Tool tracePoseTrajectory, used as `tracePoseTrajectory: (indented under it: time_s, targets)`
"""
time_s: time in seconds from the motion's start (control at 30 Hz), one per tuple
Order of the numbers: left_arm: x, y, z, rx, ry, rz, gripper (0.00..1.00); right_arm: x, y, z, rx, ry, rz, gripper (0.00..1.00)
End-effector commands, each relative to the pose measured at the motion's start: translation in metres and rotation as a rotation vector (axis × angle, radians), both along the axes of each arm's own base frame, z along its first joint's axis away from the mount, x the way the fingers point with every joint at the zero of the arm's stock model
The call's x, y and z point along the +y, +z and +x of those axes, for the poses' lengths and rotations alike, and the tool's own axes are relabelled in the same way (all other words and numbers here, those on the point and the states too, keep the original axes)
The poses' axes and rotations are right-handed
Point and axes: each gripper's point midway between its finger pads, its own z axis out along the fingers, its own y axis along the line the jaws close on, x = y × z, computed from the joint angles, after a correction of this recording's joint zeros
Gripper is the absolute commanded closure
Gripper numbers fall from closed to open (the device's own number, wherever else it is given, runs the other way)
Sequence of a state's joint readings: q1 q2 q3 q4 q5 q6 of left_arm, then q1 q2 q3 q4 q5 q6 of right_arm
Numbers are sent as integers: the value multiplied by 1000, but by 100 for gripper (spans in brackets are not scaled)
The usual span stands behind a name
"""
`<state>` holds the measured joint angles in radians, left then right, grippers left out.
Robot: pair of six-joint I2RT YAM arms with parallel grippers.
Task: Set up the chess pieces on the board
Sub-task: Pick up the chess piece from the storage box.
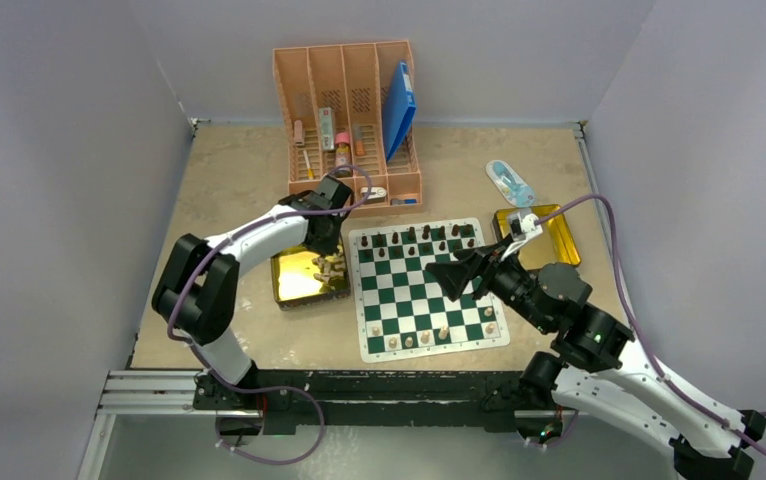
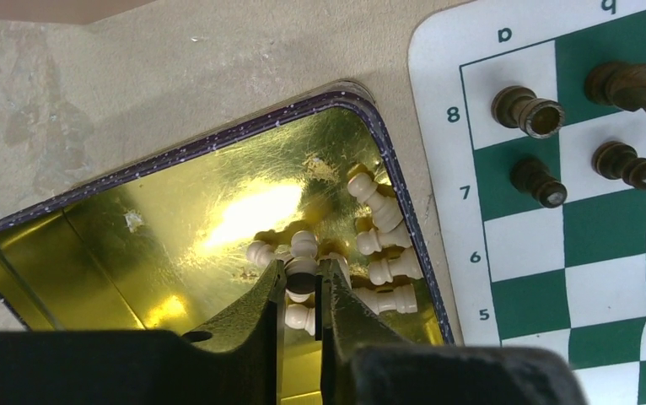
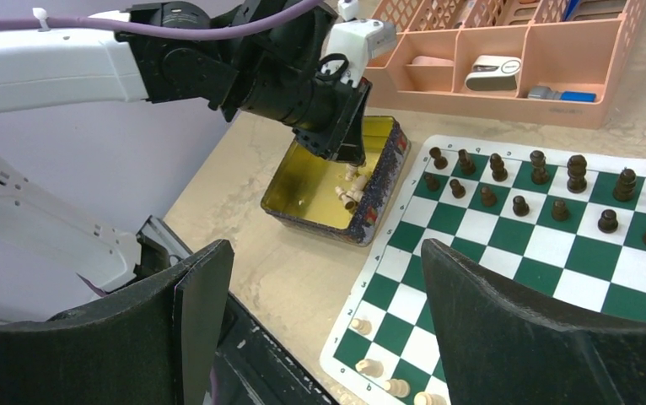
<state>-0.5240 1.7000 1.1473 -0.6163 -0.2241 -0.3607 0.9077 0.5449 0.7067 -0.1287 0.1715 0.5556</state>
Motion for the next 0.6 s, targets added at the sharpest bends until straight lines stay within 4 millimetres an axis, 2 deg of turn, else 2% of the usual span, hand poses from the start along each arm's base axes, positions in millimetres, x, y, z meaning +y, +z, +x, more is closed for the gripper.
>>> tracePoseTrajectory:
  time_s: [0.0,0.13,0.3,0.43,0.57]
  targets:
    - [-2,22,3,-50,11,-40,95,3,12,2,-42,7,19,16]
    - [-7,38,1,-64,5,-82,96,6,10,1,-36,20,26,16]
    - [-18,72,-4,-125,-16,-190,96,15,8,-2,-18,55,61,16]
    - [-25,94,-13,-168,-32,-279,96,22,4,-3,-2,77,87,16]
    - [-40,122,-27,-211,-80,-423,97,35,-2,-4,32,113,129,16]
